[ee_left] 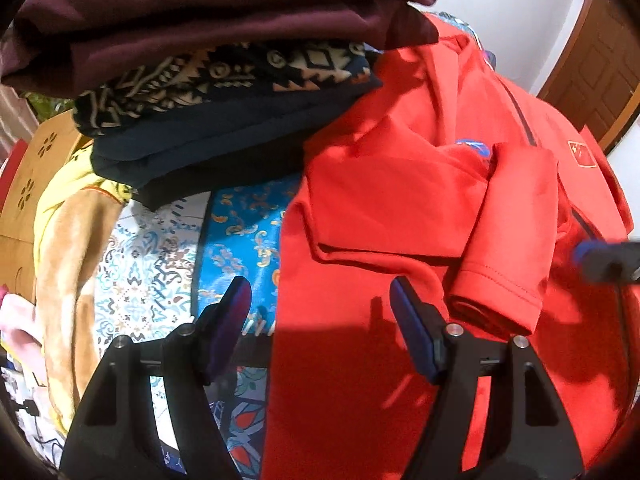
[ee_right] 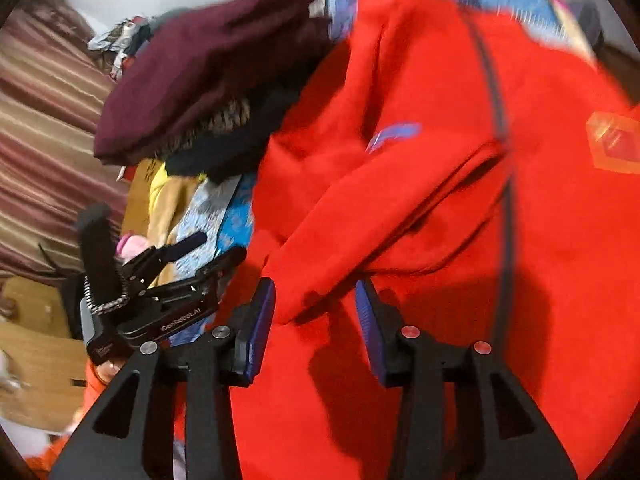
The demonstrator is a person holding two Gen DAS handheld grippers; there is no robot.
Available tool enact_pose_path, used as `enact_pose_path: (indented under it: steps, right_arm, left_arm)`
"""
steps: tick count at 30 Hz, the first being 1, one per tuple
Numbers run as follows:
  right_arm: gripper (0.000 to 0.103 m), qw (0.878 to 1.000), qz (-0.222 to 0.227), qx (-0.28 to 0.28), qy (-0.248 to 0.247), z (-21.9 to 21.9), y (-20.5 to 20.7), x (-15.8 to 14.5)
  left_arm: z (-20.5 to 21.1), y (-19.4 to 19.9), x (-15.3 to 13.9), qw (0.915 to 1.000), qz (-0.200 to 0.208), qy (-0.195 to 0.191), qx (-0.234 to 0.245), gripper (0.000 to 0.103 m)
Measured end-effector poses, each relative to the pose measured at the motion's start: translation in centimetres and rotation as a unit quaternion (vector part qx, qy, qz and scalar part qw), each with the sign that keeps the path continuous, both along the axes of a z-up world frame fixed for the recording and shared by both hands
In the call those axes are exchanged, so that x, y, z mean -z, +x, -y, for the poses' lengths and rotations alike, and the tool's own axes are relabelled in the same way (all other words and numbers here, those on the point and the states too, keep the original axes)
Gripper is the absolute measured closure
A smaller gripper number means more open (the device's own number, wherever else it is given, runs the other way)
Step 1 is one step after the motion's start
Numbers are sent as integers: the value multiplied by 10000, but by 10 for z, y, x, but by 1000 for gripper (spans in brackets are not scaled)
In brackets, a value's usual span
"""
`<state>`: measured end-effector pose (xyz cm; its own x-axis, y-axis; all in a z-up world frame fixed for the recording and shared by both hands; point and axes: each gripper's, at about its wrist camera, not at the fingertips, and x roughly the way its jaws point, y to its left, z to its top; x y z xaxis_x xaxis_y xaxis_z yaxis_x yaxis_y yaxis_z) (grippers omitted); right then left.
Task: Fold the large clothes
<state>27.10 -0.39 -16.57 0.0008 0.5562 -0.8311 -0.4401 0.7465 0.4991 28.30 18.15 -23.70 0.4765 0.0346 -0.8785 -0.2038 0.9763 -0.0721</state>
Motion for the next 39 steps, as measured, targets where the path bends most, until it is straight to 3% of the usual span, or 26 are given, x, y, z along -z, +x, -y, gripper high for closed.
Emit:
enact_pose_path:
  steps: [2,7,9,11,12,16,22,27,34,36,39]
  right_arm:
    - [65,9993,-345,110,45,-4,2,17]
    - [66,9961,-716,384,338,-10,3,36]
    - [76,9957,-697,423,450,-16,2,37]
    - [95,9965,-617,367,433,-21,2,39]
    - [95,9967,-596,358,426,-22,2,39]
    - [99,9982,-221,348,426,-21,0,30]
    - [100,9979,494,16,419,6,3,-15]
    - [100,9941,1066,133,163,43,14,-53]
    - [100,9818,1714,243,-777,83,33,-79]
    - [100,9751,1915,263,-1090,94,40,-83]
    - [100,9650,2062,533,-1533,115,55,-82]
  left_arm:
    - [-3,-4,-4,10000,60,3,-20,32]
    - [-5,-10,-10,9999,153,46,-10,32]
    - [-3,-11,-11,9998,171,106,4,32]
    - [-3,-11,-9,9998,172,121,9,32]
    - [-3,-11,-10,9998,170,107,7,32]
    - [-3,-10,-7,9998,164,85,-4,32]
    - [2,0,2,9999,38,37,94,32]
    - [14,16,15,9997,-126,-22,218,32]
    - [24,38,34,9997,-189,28,183,29]
    - [21,42,35,9998,-94,198,-20,23]
    - [15,47,37,9974,0,613,-368,22]
